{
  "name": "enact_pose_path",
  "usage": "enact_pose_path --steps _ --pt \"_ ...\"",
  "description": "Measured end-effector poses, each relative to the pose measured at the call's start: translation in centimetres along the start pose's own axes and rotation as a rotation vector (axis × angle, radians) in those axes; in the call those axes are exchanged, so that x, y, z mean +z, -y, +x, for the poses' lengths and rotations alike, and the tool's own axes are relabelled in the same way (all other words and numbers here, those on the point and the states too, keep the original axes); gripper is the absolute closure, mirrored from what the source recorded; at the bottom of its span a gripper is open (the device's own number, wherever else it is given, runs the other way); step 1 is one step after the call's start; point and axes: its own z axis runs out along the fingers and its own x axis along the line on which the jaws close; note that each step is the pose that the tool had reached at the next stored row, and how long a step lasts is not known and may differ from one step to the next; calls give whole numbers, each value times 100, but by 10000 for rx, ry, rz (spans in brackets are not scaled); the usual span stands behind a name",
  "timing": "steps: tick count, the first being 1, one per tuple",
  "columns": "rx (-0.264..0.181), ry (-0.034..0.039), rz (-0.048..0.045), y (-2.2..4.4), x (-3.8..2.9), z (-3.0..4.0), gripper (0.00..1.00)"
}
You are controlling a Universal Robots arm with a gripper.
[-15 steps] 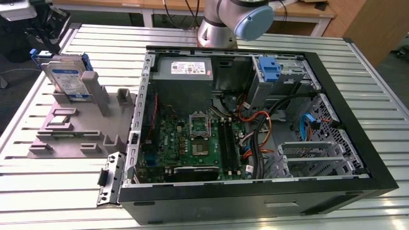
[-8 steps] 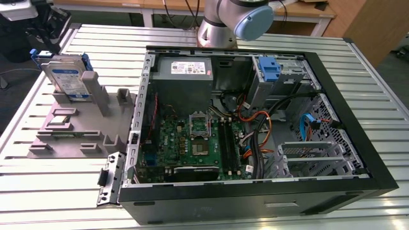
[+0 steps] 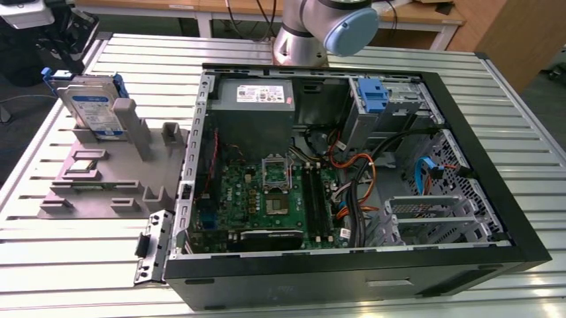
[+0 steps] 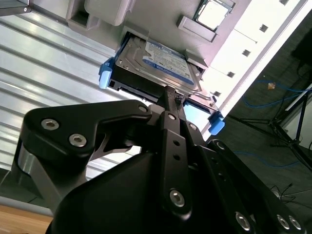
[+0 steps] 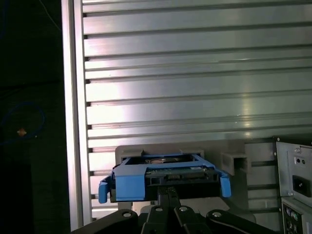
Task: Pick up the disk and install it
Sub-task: 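Reach for the disk, then pick up the disk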
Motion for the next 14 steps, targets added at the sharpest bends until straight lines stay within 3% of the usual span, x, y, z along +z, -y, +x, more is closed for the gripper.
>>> enact_pose_path --steps 14 --pt "16 1 0 0 19 -8 89"
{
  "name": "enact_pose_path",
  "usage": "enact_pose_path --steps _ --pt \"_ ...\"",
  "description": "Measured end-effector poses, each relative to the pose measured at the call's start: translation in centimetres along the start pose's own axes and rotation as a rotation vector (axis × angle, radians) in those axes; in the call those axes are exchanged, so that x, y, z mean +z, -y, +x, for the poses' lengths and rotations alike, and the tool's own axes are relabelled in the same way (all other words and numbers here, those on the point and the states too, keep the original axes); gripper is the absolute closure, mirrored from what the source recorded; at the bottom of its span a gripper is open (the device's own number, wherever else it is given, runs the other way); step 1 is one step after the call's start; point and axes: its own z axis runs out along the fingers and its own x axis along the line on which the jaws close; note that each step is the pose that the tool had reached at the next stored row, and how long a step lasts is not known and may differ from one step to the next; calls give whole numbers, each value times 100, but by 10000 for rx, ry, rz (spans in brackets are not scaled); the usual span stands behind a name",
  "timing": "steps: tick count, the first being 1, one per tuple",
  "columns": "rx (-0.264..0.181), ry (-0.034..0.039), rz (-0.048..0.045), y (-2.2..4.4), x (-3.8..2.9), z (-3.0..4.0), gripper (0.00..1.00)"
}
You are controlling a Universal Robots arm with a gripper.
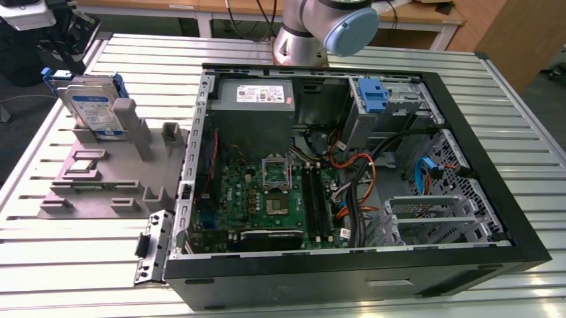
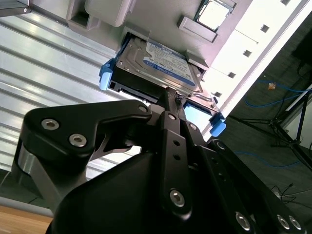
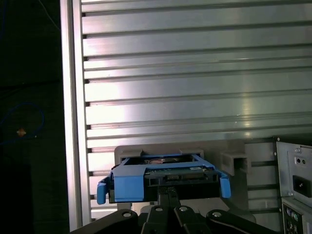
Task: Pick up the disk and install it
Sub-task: 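Pick up the disk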
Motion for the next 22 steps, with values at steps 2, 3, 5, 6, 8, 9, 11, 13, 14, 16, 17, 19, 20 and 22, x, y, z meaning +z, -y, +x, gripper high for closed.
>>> enact_pose_path --steps 2,3,5,6,8,9,11,13,14,16,17,19,20,22 --pt "0 0 0 0 0 0 89" --pt "0 0 0 0 0 0 89" --pt "-6 0 -1 0 0 0 89" --pt "-31 -1 0 0 0 0 89" --pt "-166 -7 1 0 0 0 89" --pt "-274 -11 1 0 0 1 89" --pt "-522 -21 0 0 1 0 89" --pt "-748 -32 1 0 0 0 89" --pt "-774 -33 1 0 0 0 89" --pt "-780 -34 1 0 0 0 89" --pt "-782 -34 1 0 0 0 89" --pt "-789 -34 1 0 0 0 89" --pt "-806 -35 1 0 0 0 89" --pt "-935 -39 2 0 1 0 89"
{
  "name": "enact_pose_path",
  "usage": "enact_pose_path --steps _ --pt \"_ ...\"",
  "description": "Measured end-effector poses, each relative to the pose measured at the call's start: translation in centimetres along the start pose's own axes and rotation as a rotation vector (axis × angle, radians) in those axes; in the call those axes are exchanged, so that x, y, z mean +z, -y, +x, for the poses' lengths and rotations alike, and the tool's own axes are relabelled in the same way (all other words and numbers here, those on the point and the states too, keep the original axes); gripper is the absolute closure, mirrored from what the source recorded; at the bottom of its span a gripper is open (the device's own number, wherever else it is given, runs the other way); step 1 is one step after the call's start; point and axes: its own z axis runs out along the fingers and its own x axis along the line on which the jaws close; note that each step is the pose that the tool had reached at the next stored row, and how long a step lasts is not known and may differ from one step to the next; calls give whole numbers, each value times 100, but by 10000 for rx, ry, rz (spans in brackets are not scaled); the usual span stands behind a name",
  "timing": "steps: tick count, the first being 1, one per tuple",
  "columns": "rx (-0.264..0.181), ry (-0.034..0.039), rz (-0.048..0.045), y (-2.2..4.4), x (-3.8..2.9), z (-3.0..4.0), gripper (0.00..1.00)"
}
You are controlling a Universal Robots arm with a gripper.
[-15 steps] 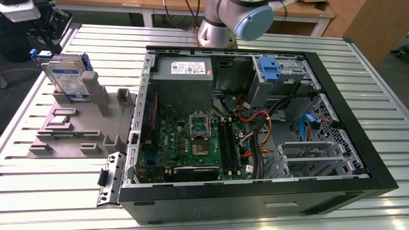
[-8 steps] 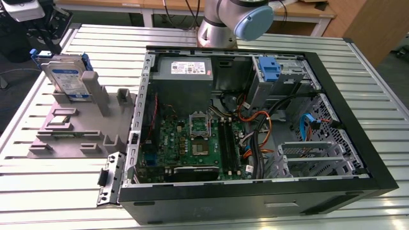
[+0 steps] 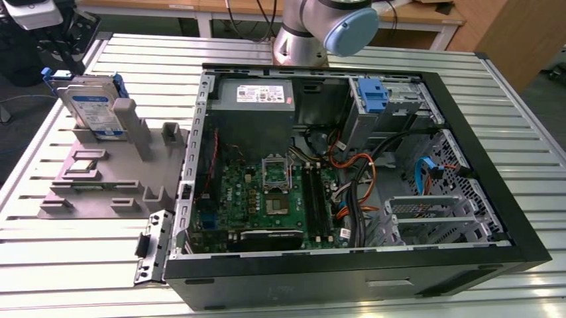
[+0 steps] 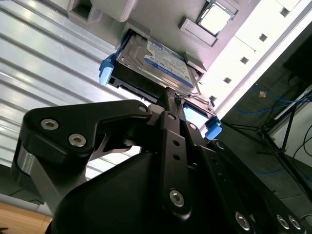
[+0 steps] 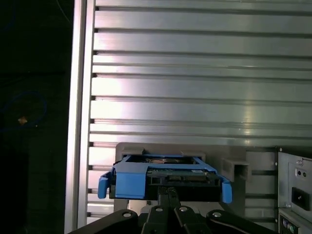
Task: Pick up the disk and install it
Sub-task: 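Pick up the disk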
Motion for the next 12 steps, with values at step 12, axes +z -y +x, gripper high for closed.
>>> enact_pose_path --steps 12 --pt "-301 -14 -4 0 -1 0 89"
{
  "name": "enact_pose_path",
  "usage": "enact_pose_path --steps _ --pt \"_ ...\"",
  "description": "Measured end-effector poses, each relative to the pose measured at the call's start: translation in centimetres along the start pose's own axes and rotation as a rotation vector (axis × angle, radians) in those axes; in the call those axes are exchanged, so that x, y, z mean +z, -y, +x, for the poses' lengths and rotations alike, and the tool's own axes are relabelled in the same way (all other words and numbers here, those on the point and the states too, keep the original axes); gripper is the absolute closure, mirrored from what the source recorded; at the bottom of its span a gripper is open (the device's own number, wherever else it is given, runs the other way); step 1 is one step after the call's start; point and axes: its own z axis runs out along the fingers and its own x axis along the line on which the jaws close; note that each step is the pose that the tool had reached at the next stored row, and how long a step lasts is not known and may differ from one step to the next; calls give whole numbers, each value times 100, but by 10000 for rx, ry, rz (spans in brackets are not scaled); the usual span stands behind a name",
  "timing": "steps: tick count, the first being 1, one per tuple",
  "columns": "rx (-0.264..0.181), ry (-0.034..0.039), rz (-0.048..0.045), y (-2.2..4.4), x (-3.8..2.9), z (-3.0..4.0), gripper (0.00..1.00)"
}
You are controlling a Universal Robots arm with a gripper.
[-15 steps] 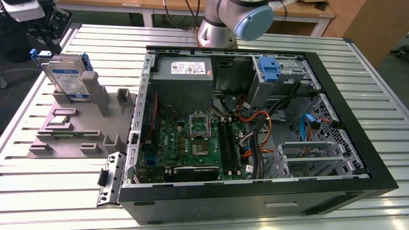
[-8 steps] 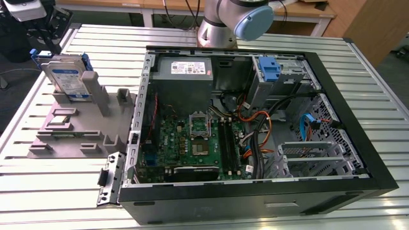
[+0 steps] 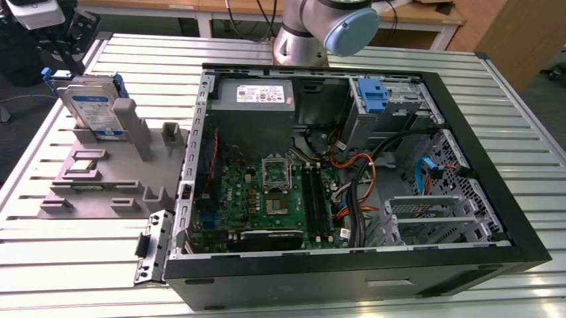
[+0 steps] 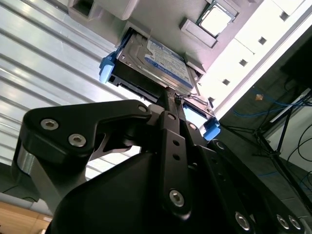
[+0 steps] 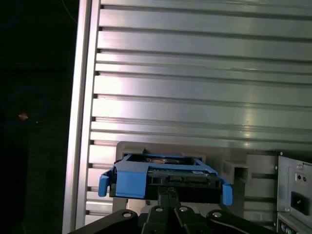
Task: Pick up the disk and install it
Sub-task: 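Pick up the disk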
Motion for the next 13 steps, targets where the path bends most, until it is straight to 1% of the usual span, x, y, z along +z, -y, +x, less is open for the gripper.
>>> enact_pose_path --steps 4,13 --pt "-319 -13 1 0 0 0 89" --pt "-387 -16 2 0 0 0 89"
